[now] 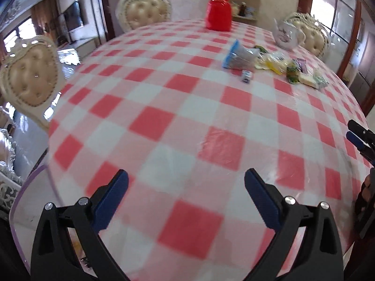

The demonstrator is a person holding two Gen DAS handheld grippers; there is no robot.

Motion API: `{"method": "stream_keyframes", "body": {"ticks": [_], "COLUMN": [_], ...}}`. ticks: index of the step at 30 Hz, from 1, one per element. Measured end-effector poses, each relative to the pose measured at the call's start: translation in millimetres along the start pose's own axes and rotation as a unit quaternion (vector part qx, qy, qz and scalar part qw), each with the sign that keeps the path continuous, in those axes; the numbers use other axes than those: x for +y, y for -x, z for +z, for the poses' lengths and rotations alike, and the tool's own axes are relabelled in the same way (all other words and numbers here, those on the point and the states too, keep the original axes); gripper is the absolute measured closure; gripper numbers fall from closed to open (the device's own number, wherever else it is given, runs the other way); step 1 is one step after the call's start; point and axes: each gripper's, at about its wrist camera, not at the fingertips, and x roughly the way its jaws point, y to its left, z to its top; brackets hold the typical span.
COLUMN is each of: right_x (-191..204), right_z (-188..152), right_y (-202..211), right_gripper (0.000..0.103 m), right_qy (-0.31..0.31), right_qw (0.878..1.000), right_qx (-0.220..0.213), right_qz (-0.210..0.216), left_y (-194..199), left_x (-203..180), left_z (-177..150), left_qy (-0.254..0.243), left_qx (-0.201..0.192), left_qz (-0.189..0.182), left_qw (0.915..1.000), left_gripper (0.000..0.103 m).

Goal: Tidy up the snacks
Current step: 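Grasp the small white drink bottle with the left tool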

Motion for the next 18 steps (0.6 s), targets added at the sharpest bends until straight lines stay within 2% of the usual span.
{"method": "stream_keyframes", "body": {"ticks": [4,8,13,18], "right_x": [-19.1,-26.3,-38.0,-41.9], "right_z": [12.5,19.9,30.9,31.4], "right_y": [1.6,-0.6,-4.8,-6.9], "right_gripper": [0.021,0.021,0.021,0.021], "right_qy": [-0.007,-0.011,-0.023,-0.034], "right_qw": [1.000,1.000,1.000,0.999], "right_qx": [-0.001,0.001,0.001,0.006], "right_qz": [-0.004,0.011,0.005,0.021], "left_y": [-20.8,-42.9,-67.0,-98.6], "left_x": [-15.6,-16.1,-12.7,-38.6], "left_z": [14.4,27.6,46.5,75.1], "left_qy": [-0.006,0.009,0.023,-0.005], "left_qx": [0.014,0.022,0.023,0.034], "left_qz": [-0.008,-0.014,-0.024,-0.029], "left_qw": [0.9999,0.9996,0.9992,0.9990], "left_gripper": [0.004,0.004,0.003,0.003]}}
